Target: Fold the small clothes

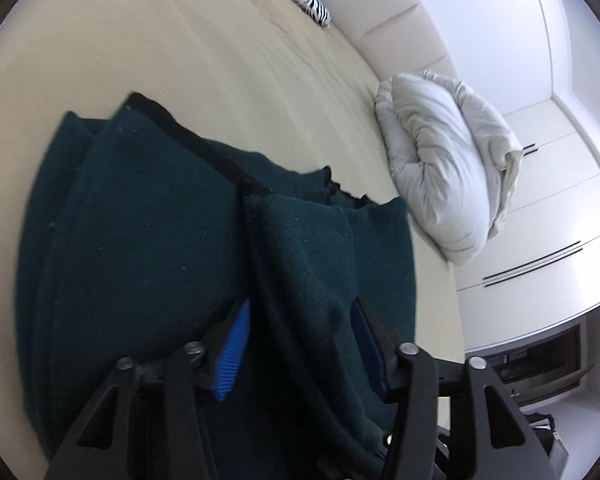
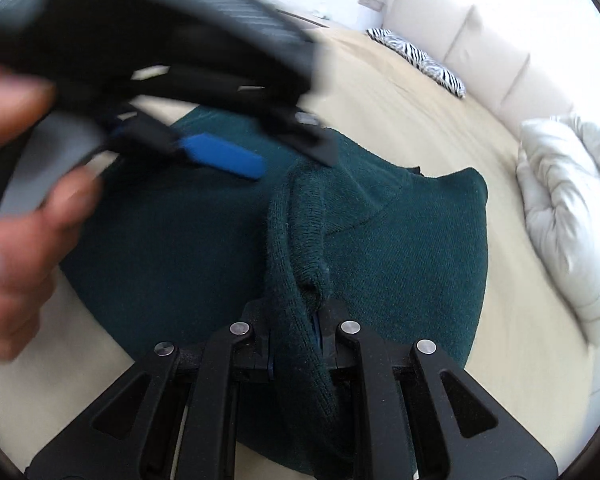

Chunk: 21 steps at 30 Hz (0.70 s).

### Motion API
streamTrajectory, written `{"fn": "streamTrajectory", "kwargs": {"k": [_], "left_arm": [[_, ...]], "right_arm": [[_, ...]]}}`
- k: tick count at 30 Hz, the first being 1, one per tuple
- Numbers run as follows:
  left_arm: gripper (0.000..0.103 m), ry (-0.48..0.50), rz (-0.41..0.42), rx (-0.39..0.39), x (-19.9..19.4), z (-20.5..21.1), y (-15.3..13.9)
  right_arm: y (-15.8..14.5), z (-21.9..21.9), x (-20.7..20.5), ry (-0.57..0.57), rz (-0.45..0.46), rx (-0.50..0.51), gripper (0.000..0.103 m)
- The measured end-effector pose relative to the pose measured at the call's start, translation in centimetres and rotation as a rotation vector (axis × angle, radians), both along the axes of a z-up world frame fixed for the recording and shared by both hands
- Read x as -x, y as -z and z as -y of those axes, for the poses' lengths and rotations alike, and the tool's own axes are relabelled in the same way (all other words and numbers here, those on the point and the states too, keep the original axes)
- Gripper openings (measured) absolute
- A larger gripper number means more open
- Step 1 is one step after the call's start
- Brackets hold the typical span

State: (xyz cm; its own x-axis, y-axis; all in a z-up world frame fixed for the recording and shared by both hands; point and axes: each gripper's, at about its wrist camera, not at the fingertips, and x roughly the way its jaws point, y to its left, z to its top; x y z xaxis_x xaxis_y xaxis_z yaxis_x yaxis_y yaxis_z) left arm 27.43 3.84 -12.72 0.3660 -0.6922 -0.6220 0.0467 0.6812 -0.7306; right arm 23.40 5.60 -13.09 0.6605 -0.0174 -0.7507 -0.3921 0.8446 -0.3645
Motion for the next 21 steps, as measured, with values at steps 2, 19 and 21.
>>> {"fn": "streamTrajectory", "kwargs": {"k": [2,19,21], "left_arm": [[0.021,0.004,-0.018,-0.018,-0.3,0.6,0.6],[0.012,-0.051,0.018,-0.024,0.3,-7.0,-1.6],[0.012,-0.055,0.016,-0.046,0.1,-7.9,-1.9]], "right_arm": [[0.0,0.1,0.5,-0.02,0.007,-0.001,0.013],[-4.9,8.5,4.4,0.068,-0.045,-0.557,0.045],[-3.0,6.5,3.2,0.057,-0.067,-0.477,0.045]]}}
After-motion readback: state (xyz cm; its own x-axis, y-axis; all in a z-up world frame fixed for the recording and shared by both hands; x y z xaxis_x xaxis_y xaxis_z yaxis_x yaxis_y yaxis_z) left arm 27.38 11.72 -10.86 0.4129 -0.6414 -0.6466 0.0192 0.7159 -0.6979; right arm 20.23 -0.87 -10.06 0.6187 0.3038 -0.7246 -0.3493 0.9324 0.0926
